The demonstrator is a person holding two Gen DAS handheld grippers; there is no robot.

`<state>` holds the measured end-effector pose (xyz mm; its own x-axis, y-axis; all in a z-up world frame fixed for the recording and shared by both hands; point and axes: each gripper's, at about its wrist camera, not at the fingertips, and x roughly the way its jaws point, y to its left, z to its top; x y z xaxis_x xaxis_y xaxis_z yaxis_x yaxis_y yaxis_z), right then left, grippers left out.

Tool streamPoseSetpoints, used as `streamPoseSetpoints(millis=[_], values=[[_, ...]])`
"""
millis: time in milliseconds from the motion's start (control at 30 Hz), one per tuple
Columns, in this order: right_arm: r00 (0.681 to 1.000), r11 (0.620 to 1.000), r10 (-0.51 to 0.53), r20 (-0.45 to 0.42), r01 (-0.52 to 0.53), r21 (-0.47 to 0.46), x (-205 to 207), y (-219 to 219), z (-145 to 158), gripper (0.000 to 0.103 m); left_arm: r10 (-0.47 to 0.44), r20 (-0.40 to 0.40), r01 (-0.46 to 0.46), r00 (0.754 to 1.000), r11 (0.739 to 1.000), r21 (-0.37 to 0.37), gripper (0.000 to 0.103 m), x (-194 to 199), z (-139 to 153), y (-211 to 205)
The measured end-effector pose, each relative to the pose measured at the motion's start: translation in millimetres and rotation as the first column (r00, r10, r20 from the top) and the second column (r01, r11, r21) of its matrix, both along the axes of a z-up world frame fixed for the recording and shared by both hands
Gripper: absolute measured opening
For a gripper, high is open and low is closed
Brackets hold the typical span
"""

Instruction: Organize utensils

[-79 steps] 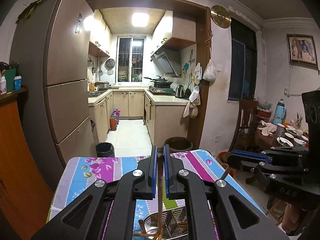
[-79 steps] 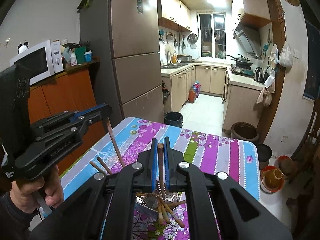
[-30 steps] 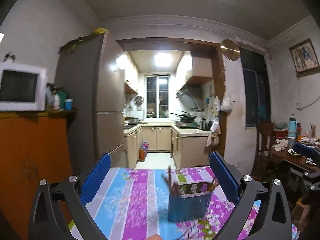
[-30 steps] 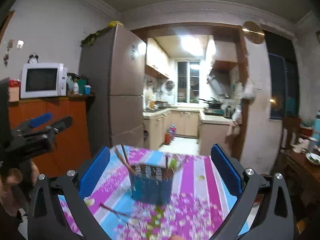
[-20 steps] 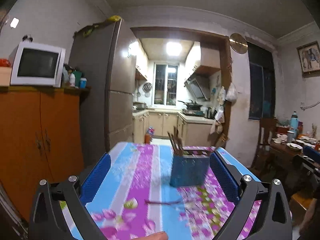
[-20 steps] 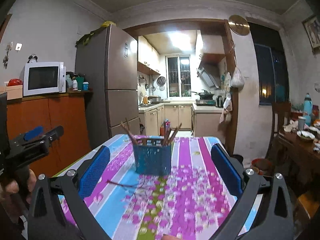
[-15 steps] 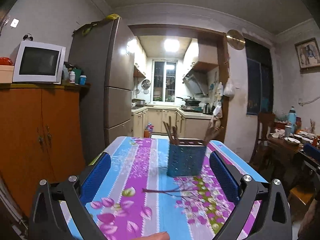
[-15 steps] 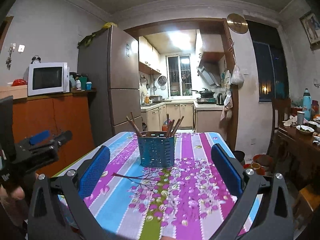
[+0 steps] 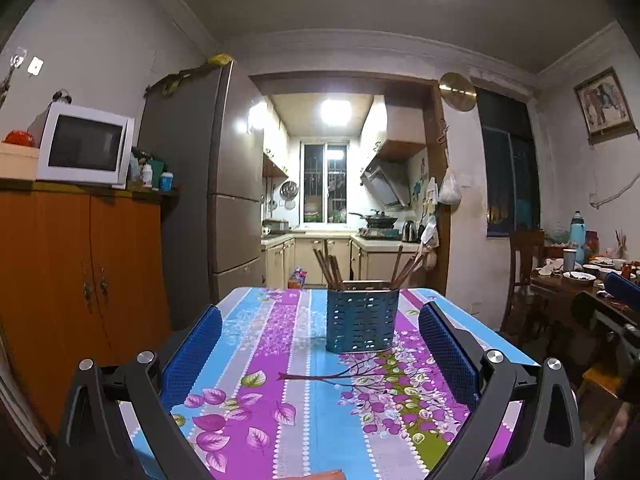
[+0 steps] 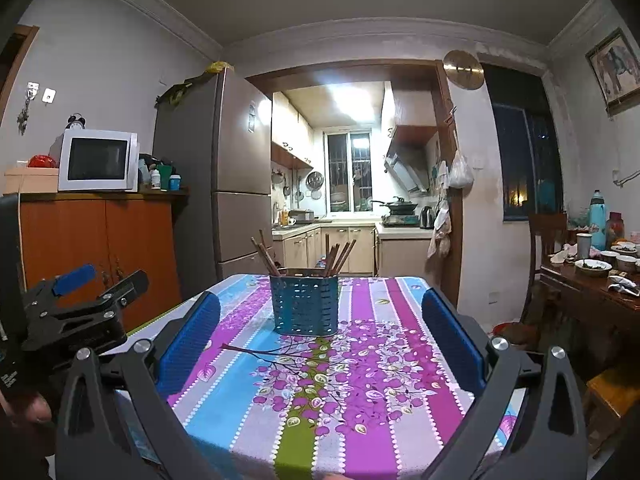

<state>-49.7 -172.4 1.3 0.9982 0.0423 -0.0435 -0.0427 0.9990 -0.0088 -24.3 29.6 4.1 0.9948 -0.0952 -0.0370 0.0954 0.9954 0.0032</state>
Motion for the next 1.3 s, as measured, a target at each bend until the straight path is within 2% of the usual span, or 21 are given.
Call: streamPoseSetpoints(millis=[200,633,1300], values=[[1.000,1.000,-0.030,-0.002,0.030,-0.003,-1,-2,-6,0.098,0.004,0.011,-0.004,1.000,1.000,0.017,0.098,-3,-5,-9],[1.000,1.000,-0.024,0.000,0.024,-0.004,-4,-4,-10,0.098,0.017,0.024,-0.018,1.000,0.999,0.032,0.098,-7,-9,-16],[1.000,1.000,-0.001,-0.013,0.001,-0.019,-10,1,-10,0.098,0.007,-0.006,-0.007,1.000,0.999,0.033,0.098,-8,-12,-14]])
